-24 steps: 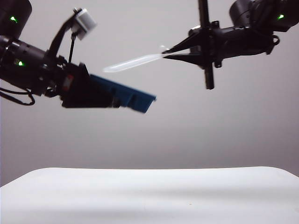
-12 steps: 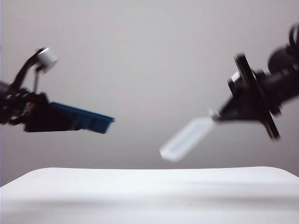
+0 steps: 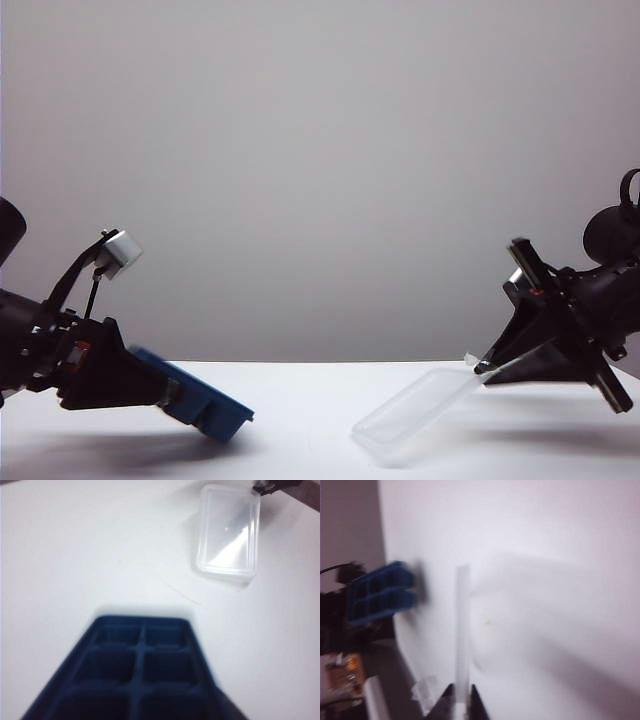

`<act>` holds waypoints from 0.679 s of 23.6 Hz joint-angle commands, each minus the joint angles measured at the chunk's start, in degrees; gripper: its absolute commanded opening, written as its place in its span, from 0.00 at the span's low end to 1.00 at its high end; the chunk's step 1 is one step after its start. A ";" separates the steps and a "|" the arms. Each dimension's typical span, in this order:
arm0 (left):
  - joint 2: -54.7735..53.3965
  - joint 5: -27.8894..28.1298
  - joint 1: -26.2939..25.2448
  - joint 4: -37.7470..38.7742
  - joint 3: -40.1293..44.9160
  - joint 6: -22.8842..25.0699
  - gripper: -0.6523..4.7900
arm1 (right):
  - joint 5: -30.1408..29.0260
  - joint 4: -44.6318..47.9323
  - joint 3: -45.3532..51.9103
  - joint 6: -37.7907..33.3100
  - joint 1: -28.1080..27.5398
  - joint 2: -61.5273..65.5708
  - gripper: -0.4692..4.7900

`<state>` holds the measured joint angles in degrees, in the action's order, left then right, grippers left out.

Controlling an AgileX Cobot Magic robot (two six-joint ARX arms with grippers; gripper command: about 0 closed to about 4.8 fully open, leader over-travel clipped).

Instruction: Pick up the ice cube tray, remove its lid, and then place both the tray and the lid back on the table.

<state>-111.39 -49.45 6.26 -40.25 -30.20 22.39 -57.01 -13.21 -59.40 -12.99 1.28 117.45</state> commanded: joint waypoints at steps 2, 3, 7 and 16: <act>0.35 1.68 0.39 -2.14 -0.04 0.96 0.98 | 3.76 1.33 -0.13 -0.04 -1.31 -0.17 0.54; 0.35 1.88 0.39 -2.29 -0.04 0.63 1.00 | 3.76 1.49 -0.13 -0.04 -1.46 -0.20 0.59; 2.34 1.88 0.37 -6.91 -0.04 -7.34 1.00 | 4.15 1.46 -0.15 0.04 -3.23 -2.21 0.84; 34.95 17.27 0.37 11.04 -0.04 -15.30 1.00 | 16.02 1.27 -0.11 2.16 -3.41 -28.96 0.56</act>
<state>-80.20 -35.92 6.63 -34.24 -30.20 7.40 -43.38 -11.64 -59.51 -11.18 -2.15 91.64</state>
